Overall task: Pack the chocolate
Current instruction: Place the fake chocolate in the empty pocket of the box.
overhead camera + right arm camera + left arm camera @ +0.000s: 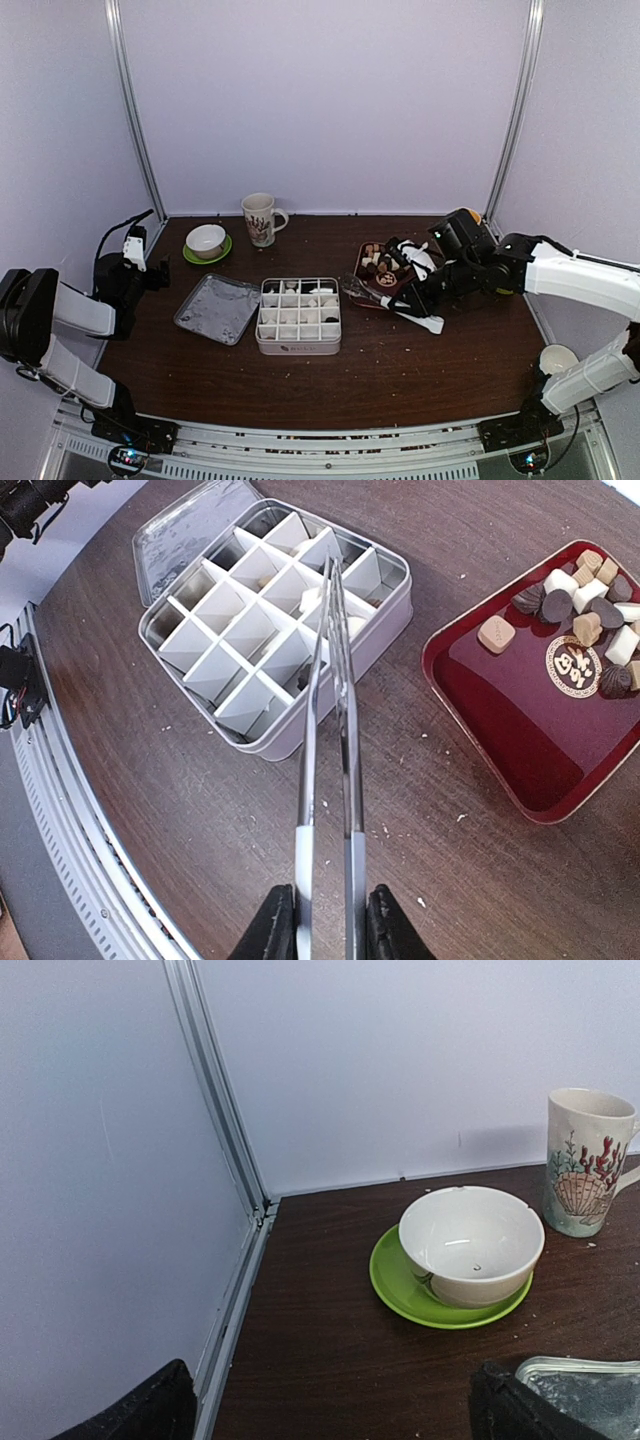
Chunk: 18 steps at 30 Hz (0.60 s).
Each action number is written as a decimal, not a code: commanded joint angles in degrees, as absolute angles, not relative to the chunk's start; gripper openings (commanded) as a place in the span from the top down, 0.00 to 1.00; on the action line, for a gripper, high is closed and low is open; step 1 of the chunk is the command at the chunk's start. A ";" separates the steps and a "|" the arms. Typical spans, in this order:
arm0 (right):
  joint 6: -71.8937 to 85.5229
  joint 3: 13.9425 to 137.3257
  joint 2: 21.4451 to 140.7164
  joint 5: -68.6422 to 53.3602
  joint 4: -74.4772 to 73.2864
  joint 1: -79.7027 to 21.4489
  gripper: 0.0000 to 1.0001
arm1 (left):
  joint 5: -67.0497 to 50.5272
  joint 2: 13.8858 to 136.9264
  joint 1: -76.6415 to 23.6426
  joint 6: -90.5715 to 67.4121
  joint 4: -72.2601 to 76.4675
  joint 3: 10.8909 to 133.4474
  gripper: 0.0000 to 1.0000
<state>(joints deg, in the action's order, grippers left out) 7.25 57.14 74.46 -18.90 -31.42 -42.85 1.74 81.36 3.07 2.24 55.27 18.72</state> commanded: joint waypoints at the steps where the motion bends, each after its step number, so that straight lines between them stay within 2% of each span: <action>1: 7.12 56.76 72.42 -18.11 -29.45 -43.15 0.76 | 2.11 81.62 3.49 1.76 56.79 19.51 0.02; 18: 8.88 53.91 68.52 -17.06 -29.53 -43.41 0.76 | 2.11 81.65 3.48 1.76 56.84 19.51 0.02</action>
